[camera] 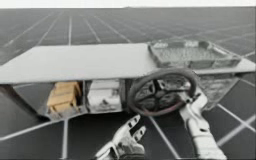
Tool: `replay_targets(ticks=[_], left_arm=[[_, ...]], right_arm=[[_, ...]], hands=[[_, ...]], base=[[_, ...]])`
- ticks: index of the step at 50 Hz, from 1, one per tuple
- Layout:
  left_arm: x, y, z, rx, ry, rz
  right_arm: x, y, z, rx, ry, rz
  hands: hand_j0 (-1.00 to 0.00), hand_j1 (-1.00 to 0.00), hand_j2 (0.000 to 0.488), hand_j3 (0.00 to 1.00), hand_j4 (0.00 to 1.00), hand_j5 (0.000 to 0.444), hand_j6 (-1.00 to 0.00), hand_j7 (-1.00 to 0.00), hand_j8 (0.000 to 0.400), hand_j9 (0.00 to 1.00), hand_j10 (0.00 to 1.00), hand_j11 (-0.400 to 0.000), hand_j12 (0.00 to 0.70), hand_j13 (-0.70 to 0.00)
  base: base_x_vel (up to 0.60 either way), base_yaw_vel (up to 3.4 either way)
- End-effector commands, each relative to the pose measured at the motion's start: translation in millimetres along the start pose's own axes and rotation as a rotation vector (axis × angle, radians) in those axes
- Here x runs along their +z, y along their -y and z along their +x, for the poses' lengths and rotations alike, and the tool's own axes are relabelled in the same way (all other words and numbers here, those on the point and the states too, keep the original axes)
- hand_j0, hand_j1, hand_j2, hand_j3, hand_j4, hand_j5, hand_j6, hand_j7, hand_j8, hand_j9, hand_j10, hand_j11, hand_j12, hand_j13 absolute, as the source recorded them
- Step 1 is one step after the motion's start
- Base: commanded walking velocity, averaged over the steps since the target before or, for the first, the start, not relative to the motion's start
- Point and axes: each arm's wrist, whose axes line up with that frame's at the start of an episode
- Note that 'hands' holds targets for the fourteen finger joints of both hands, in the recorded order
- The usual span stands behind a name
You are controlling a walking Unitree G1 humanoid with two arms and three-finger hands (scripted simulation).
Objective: Pick up and drop off the object
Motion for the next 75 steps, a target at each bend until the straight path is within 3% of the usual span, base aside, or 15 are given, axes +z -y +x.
replay_targets(ticks=[1,67,68,69,71,73,74,75], left_arm=[[0.5,3.5,2.6,-0.002,-0.011,0.014],[0.5,3.5,2.6,-0.002,-0.011,0.014],[131.1,21.2,148.5,-0.035,0.013,0.084],[133.6,13.4,155.5,-0.021,-0.009,0.071],[134.1,25.7,162.2,-0.017,-0.009,0.108],[120.7,34.8,176.9,-0.017,-0.024,0.119],[128.9,33.2,183.8,-0.03,-0.033,0.114],[122.4,44.6,186.1,-0.062,-0.042,0.107]], right_arm=[[3.0,5.4,3.2,-0.01,0.004,0.024],[3.0,5.4,3.2,-0.01,0.004,0.024],[74.7,-103.7,138.5,-0.002,0.04,0.096],[72.1,-101.1,156.3,-0.012,0.038,0.078],[103.8,-89.3,168.6,-0.035,0.087,0.101],[128.8,-77.8,200.9,-0.055,0.108,0.093],[135.3,-65.6,200.6,-0.077,0.141,0.09],[159.9,-62.0,203.1,-0.073,0.183,0.076]], hands=[[0.0,0.0,0.0,1.0,1.0,0.0,0.0,0.0,0.0,1.0,1.0,-0.4,0.0,-0.7],[0.0,0.0,0.0,1.0,1.0,0.0,0.0,0.0,0.0,1.0,1.0,-0.4,0.0,-0.7],[0.0,0.0,0.0,1.0,1.0,0.0,0.0,0.0,0.0,1.0,1.0,-0.4,0.0,-0.7],[0.0,0.0,0.0,1.0,1.0,0.0,0.0,0.0,0.0,1.0,1.0,-0.4,0.0,-0.7],[0.0,0.0,0.0,1.0,1.0,0.0,0.0,0.0,0.0,1.0,1.0,-0.4,0.0,-0.7],[0.0,0.0,0.0,1.0,1.0,0.0,0.0,0.0,0.0,1.0,1.0,-0.4,0.0,-0.7],[0.0,0.0,0.0,1.0,1.0,0.0,0.0,0.0,0.0,1.0,1.0,-0.4,0.0,-0.7],[0.0,0.0,0.0,1.0,1.0,0.0,0.0,0.0,0.0,1.0,1.0,-0.4,0.0,-0.7]], base=[[0.4,0.51],[0.3,0.23],[0.0,-0.05],[0.0,-0.04],[0.0,-0.05],[0.0,-0.08],[0.0,-0.11],[0.0,-0.14]])
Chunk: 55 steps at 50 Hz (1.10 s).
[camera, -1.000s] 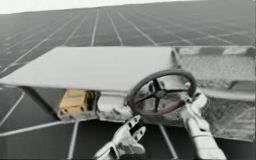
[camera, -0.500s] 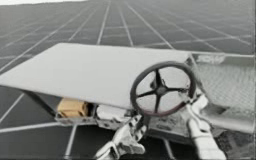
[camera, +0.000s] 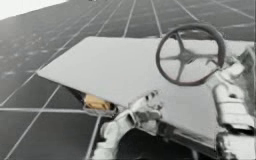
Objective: Pick up and drop off the object
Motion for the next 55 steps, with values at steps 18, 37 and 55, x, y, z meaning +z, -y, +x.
replay_targets(ticks=[18,37,55], left_arm=[[10.8,123.7,113.8,-0.322,-0.084,0.189],[44.5,68.2,59.1,-0.152,0.041,0.087],[88.1,86.6,14.6,-0.107,0.594,0.097]], right_arm=[[337.4,309.8,31.6,-0.604,0.54,0.264],[261.2,200.2,88.0,-0.464,0.289,0.023],[125.3,44.3,-159.3,0.407,0.82,-0.526]], hands=[[0.0,0.0,0.0,1.0,1.0,0.0,0.0,0.0,0.0,1.0,1.0,-0.4,0.0,-0.7],[0.0,0.0,0.0,0.0,0.0,0.0,0.0,0.0,0.0,0.0,0.0,0.0,0.0,0.0],[0.0,0.0,0.0,0.0,0.0,0.0,0.0,0.0,0.0,0.0,0.0,0.0,0.0,0.0]], base=[[0.0,-0.3],[0.0,-0.1],[0.0,0.15]])
